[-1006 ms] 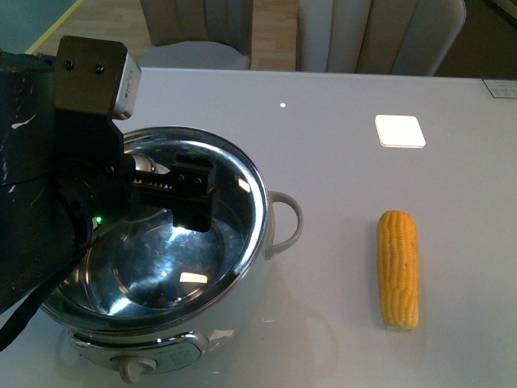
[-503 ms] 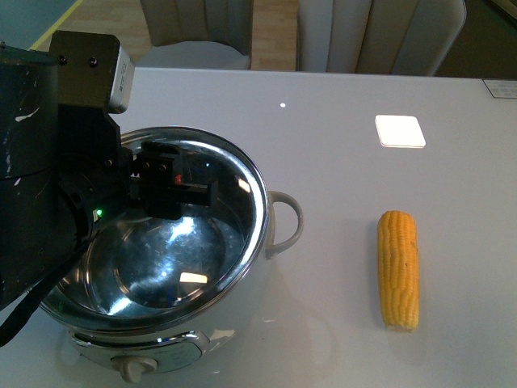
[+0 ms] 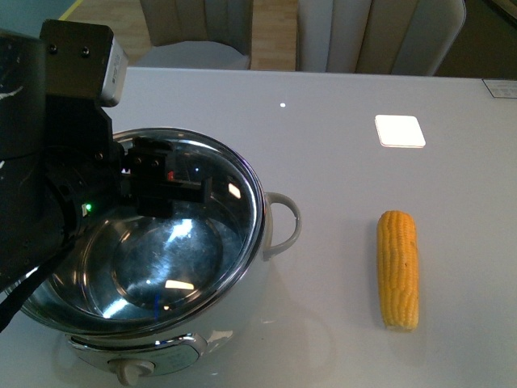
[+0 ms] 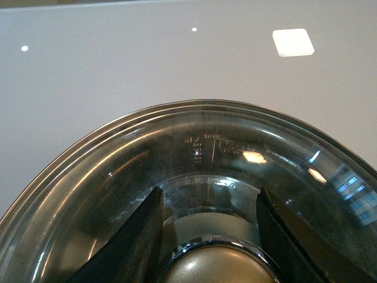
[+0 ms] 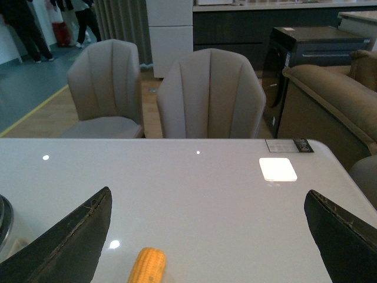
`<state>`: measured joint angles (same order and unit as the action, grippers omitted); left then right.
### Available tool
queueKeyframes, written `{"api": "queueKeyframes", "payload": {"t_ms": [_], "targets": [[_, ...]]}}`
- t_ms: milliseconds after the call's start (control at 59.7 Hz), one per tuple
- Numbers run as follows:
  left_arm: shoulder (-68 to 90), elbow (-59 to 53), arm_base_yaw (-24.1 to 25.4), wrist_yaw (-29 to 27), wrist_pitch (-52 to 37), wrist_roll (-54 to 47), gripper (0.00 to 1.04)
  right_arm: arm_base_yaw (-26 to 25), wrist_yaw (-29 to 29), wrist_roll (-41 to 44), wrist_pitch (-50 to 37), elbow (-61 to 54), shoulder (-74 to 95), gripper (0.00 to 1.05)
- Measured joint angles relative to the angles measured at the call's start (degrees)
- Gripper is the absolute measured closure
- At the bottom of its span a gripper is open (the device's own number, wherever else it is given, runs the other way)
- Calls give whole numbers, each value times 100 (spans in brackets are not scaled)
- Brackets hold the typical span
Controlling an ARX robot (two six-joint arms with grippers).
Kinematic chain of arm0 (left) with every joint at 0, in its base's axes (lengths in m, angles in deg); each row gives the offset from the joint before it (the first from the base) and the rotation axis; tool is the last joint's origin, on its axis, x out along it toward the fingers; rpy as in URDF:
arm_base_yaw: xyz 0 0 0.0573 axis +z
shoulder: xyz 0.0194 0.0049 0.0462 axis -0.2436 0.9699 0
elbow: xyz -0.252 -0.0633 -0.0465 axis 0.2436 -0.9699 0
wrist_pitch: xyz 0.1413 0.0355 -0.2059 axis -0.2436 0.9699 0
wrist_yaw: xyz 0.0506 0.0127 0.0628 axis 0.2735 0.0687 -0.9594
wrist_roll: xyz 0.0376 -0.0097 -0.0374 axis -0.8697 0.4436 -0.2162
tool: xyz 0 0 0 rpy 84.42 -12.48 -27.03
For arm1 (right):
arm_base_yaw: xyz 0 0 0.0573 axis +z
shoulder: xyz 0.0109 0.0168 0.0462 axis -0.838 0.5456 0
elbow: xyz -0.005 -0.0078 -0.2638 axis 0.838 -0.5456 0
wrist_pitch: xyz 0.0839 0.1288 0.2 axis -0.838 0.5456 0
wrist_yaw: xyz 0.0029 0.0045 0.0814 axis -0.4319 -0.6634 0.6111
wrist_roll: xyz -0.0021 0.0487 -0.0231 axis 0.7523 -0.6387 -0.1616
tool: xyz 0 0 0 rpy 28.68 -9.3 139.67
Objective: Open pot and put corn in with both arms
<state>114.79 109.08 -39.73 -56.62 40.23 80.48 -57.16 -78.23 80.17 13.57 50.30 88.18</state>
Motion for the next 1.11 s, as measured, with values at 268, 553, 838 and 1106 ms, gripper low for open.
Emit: {"api": "queueKeyframes", "payload": {"t_ms": [268, 553, 838, 1106], "targets": [[-522, 284, 291, 15, 319, 17, 63, 0, 0, 0, 0, 0, 0, 9], [-1209, 236, 1493, 601, 216, -225, 63, 0, 0, 0, 0, 0, -2, 9], [-922, -356, 3794, 1655, -896, -844, 63, 0, 0, 0, 0, 0, -2, 9], [623, -490, 5272, 2330, -2385, -1104, 63, 0, 0, 0, 0, 0, -2, 9]]}}
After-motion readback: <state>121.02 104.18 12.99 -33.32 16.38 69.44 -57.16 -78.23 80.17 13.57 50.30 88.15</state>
